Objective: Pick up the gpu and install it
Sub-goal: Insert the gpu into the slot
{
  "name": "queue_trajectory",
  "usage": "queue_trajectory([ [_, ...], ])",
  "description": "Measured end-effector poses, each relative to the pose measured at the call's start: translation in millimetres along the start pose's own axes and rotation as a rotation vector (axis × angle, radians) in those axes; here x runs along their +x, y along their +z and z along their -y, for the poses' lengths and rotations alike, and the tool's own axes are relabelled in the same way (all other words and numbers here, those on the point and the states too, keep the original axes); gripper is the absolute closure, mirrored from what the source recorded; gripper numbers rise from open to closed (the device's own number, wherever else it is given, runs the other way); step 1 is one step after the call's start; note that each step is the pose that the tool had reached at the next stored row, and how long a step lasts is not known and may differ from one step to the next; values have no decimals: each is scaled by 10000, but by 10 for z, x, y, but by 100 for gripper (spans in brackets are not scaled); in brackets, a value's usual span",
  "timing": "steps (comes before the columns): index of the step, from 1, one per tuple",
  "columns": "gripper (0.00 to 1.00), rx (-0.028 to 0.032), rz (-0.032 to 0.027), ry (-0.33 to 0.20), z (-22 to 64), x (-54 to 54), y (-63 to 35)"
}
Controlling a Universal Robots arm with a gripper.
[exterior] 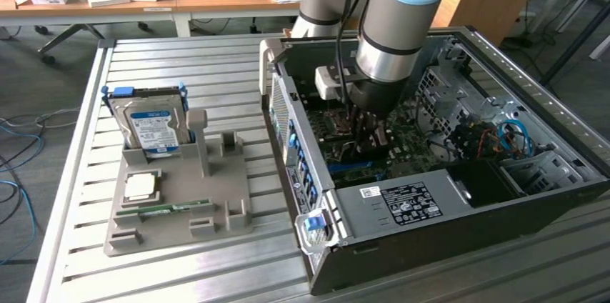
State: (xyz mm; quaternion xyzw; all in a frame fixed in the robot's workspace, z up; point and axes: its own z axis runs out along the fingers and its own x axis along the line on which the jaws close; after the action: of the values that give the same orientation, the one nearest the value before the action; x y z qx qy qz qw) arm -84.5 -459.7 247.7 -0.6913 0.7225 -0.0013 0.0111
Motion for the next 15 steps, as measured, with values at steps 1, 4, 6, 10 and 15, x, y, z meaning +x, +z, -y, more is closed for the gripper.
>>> queue_trajectory([
  [1, 74, 0, 13, 2, 0, 0, 1],
  [4, 74, 1, 29, 2, 0, 0, 0],
  [6, 74, 0, 28, 1, 0, 0, -2],
  [10, 74, -1, 25, -1, 0, 0, 5],
  [15, 74, 0, 25, 1, -2, 1, 13],
])
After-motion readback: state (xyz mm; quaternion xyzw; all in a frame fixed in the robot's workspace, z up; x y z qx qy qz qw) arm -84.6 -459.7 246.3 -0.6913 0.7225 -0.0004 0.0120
